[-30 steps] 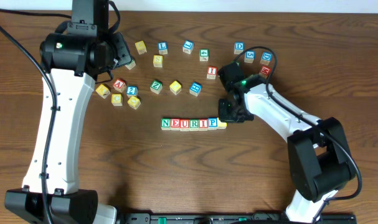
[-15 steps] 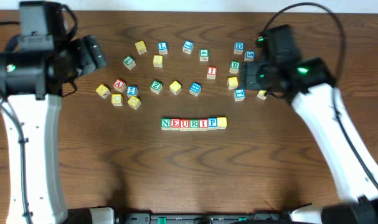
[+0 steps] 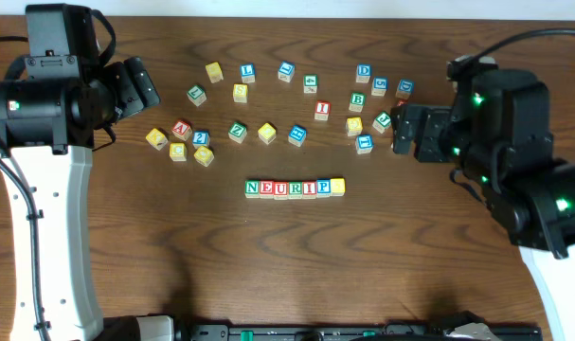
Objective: Spell out NEURIPS
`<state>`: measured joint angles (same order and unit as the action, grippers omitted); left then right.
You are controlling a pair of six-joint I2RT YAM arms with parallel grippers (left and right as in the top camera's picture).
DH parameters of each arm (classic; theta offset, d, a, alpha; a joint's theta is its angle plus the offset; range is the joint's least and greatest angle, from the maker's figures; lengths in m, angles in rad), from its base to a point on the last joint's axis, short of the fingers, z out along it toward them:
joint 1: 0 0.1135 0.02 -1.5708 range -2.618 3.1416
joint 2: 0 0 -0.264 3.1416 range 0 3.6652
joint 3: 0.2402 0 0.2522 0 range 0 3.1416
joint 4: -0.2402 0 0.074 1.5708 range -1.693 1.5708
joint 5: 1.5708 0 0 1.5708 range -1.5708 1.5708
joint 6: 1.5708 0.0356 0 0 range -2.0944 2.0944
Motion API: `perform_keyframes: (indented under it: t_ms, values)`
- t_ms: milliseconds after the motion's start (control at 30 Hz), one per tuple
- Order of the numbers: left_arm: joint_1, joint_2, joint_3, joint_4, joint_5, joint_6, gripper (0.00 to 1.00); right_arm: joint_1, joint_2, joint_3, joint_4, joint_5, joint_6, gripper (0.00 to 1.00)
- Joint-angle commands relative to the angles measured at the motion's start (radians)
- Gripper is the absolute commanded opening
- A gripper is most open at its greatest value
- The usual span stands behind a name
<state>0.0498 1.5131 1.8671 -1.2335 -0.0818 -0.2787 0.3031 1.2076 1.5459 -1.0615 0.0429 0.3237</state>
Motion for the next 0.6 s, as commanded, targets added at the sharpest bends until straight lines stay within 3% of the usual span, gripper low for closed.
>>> perform_keyframes:
  t_ms: [0,300,400,567]
  values:
    - [0.002,0.003,0.013,-0.005,-0.013,0.020,0.98,-0.010,-0.011,0.012,-0.044,0.025,-0.035,0.99]
    - [0.002,0.003,0.013,-0.005,-0.013,0.020,0.98,-0.012,-0.040,-0.002,-0.060,0.063,-0.086,0.99]
    - [0.002,0.003,0.013,-0.005,-0.013,0.020,0.98,-0.042,-0.085,-0.074,0.042,0.063,-0.113,0.99]
    - [0.002,0.003,0.013,-0.005,-0.013,0.020,0.98,-0.172,-0.276,-0.386,0.351,-0.072,-0.162,0.99]
